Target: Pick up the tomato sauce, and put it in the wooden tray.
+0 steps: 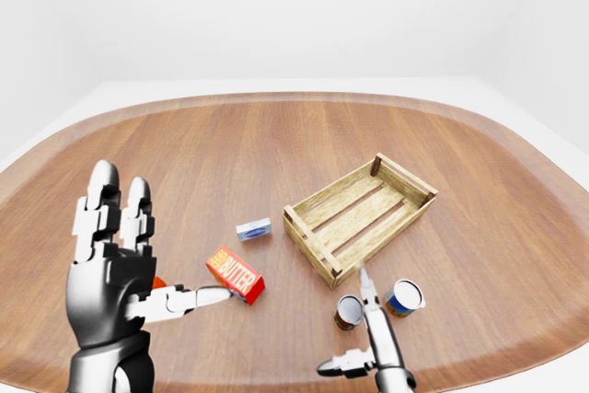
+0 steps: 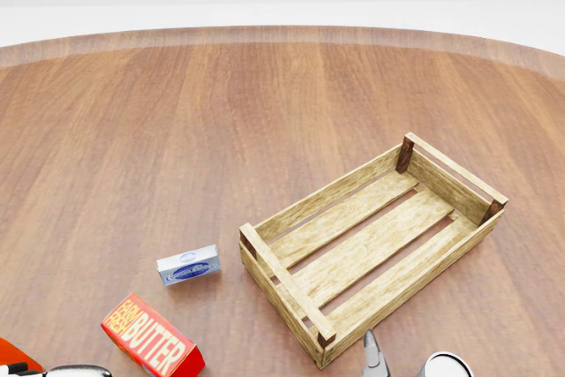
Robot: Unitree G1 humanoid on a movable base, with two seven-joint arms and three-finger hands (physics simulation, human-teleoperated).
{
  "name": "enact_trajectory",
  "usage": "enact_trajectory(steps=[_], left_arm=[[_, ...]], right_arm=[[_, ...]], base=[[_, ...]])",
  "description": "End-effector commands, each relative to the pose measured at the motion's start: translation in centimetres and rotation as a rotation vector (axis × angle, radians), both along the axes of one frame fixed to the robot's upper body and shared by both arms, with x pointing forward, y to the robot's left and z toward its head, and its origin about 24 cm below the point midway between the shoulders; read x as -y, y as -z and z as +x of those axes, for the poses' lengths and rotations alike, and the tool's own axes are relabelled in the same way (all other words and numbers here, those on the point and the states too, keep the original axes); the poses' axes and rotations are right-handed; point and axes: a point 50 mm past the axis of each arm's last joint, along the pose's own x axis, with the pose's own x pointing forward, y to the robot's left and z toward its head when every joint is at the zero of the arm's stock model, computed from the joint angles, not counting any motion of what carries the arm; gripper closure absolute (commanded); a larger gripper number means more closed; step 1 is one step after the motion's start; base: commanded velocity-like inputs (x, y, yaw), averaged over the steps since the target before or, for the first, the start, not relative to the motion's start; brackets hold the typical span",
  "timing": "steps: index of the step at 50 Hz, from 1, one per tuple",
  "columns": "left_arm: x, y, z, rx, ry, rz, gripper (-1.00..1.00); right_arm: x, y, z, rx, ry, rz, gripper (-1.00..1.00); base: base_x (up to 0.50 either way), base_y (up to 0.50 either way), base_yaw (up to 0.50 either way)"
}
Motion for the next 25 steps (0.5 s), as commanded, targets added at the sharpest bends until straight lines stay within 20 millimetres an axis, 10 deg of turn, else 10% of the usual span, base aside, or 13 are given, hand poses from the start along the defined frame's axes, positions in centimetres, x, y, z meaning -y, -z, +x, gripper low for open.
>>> enact_trajectory(steps=[1, 25], left_arm=[[0.03, -0.03, -0.05, 0.001, 0.001, 0.000, -1.00], [0.00, -0.08, -0.24, 0.003, 0.001, 0.000, -1.00]], right_arm=[[0.23, 0.12, -0.10, -0.004, 0.006, -0.004, -1.00], [0.35, 0.58, 0.06, -0.014, 0.010, 0.008, -1.00]], base=[[0.00, 0.00, 0.00], [0.00, 0.00, 0.00]])
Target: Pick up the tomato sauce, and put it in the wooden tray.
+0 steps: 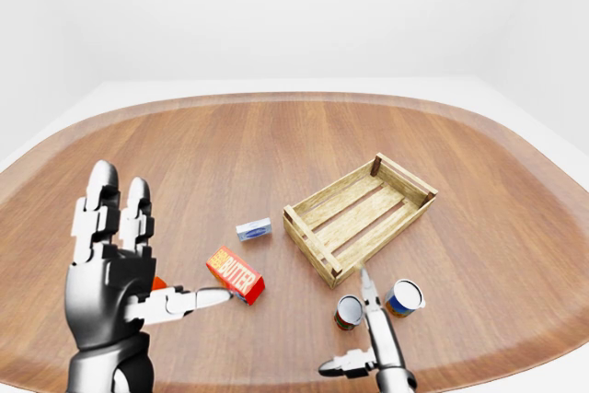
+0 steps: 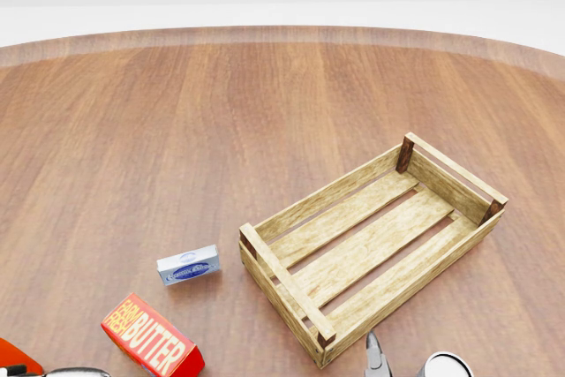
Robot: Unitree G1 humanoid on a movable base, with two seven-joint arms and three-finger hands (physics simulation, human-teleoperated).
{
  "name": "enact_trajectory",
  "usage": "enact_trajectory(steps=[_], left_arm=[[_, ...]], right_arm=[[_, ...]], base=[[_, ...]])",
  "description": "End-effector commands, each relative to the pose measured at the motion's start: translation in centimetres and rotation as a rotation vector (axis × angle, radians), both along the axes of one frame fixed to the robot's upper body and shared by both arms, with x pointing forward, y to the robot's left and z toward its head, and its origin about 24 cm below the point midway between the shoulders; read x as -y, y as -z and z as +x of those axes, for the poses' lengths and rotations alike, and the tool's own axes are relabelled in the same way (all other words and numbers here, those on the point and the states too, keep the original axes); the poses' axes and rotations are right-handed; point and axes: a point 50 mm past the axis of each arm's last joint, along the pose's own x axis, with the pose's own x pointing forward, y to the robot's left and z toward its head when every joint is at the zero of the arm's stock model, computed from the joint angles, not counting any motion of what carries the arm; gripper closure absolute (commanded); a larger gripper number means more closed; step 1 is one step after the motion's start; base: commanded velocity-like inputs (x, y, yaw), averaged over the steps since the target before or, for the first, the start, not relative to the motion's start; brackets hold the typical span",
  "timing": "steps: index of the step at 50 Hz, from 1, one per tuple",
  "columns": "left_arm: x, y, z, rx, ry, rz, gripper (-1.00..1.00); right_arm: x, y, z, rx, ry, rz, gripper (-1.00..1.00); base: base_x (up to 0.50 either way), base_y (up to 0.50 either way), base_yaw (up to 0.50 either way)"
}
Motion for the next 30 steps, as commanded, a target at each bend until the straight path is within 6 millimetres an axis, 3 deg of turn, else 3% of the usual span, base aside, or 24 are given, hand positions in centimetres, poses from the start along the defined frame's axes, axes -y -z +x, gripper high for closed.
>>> enact_trajectory(steps=[1, 30], left_arm=[[-0.03, -0.02, -0.11, 0.001, 0.000, -0.001, -1.00], [-0.06, -0.16, -0.21, 0.008, 0.000, 0.001, -1.00]], right_arm=[[0.09, 0.21, 0.08, -0.005, 0.002, 0.005, -1.00], [0.40, 0.55, 0.34, -0.012, 0.013, 0.013, -1.00]], base=[[0.00, 0.00, 0.00], [0.00, 0.00, 0.00]])
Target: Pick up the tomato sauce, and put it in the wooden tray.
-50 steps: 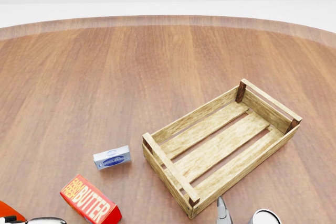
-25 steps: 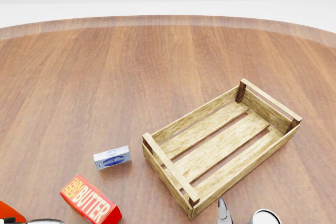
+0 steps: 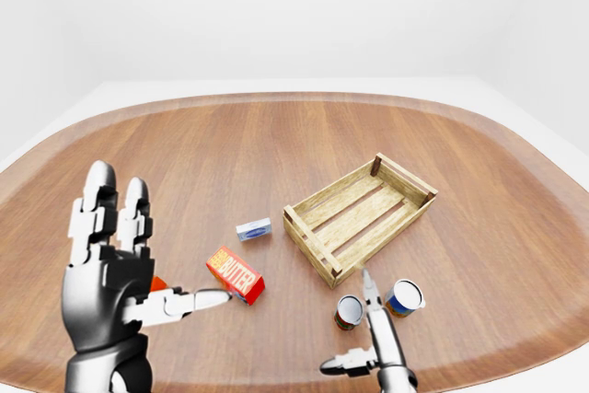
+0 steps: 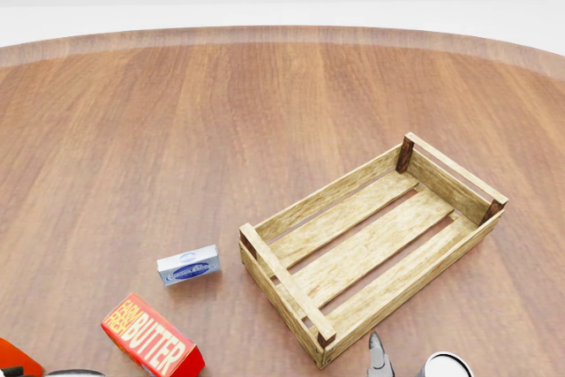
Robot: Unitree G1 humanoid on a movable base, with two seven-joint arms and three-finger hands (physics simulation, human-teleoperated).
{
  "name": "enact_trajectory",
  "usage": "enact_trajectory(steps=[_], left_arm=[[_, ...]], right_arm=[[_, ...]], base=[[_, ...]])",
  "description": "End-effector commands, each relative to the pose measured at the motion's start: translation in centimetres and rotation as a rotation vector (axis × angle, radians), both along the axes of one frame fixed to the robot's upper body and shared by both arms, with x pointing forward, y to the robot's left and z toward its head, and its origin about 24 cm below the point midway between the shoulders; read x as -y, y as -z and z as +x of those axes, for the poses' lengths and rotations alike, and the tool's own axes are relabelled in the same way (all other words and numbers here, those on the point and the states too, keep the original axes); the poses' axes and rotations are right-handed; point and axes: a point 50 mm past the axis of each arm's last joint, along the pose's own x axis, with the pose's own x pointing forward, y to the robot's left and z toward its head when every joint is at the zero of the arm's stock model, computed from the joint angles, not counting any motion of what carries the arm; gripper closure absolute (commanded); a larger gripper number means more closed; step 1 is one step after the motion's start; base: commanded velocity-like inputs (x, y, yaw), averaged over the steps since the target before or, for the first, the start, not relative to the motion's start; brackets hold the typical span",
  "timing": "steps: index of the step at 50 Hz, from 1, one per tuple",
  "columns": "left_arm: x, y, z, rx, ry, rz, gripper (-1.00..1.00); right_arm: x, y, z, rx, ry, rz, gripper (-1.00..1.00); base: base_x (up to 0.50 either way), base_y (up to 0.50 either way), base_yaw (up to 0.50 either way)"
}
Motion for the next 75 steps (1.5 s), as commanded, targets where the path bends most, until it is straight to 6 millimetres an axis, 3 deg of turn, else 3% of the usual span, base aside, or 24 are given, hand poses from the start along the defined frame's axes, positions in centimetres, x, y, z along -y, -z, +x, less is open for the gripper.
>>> enact_trajectory(steps=[1, 75], left_arm=[[0.0, 0.0, 0.0, 0.002, 0.001, 0.001, -1.00], [0.1, 0.0, 0.0, -0.003, 0.002, 0.002, -1.00]], right_arm=[[0.1, 0.2, 0.2, -0.003, 0.002, 0.003, -1.00], [0.4, 1.2, 0.5, -0.021, 0.015, 0.013, -1.00]], base=[[0.00, 0.00, 0.00], [0.00, 0.00, 0.00]])
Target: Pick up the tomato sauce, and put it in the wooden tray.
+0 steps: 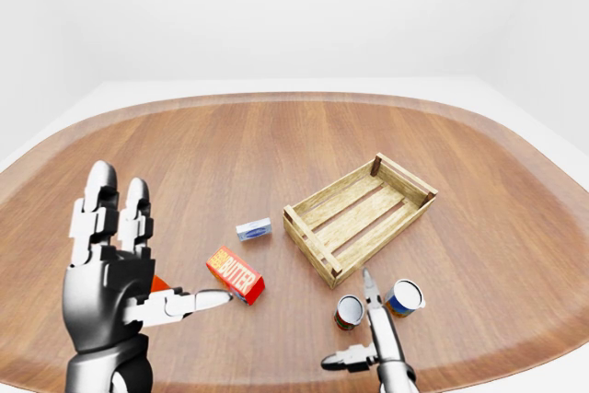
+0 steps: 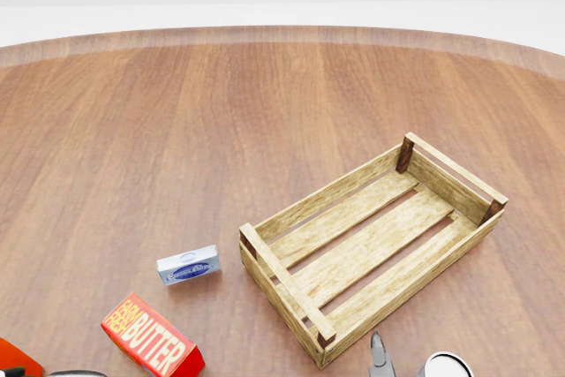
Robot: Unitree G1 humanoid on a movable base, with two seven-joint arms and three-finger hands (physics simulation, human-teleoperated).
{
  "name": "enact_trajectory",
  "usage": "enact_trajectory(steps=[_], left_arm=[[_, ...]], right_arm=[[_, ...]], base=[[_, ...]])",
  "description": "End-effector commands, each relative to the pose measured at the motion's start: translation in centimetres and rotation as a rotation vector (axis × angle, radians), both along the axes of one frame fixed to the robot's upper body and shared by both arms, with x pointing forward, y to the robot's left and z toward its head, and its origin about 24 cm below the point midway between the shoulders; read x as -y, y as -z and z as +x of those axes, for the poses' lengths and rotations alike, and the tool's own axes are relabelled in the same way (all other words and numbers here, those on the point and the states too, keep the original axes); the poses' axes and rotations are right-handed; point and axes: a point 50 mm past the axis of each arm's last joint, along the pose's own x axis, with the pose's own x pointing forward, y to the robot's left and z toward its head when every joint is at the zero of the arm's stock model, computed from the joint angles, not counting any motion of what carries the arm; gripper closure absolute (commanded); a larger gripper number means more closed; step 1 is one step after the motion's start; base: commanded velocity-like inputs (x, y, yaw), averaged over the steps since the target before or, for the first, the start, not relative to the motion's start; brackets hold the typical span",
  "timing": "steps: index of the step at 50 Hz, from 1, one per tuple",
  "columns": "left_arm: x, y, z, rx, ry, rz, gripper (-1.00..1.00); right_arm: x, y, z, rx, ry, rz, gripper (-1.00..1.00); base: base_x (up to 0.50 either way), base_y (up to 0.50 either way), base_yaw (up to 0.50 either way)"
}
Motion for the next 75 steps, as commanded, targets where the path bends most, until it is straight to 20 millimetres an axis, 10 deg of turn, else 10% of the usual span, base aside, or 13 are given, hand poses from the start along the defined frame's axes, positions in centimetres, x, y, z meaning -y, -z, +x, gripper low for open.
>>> enact_trajectory(steps=[1, 75], left_arm=[[0.0, 0.0, 0.0, -0.002, 0.001, 0.000, -1.00], [0.1, 0.2, 0.2, -0.013, 0.003, 0.001, -1.00]], right_arm=[[0.0, 0.2, 0.0, -0.003, 0.001, 0.002, -1.00], [0.0, 1.3, 0.1, -0.025, -0.001, 0.013, -1.00]], base=[[0.00, 0.00, 0.00], [0.00, 0.00, 0.00]])
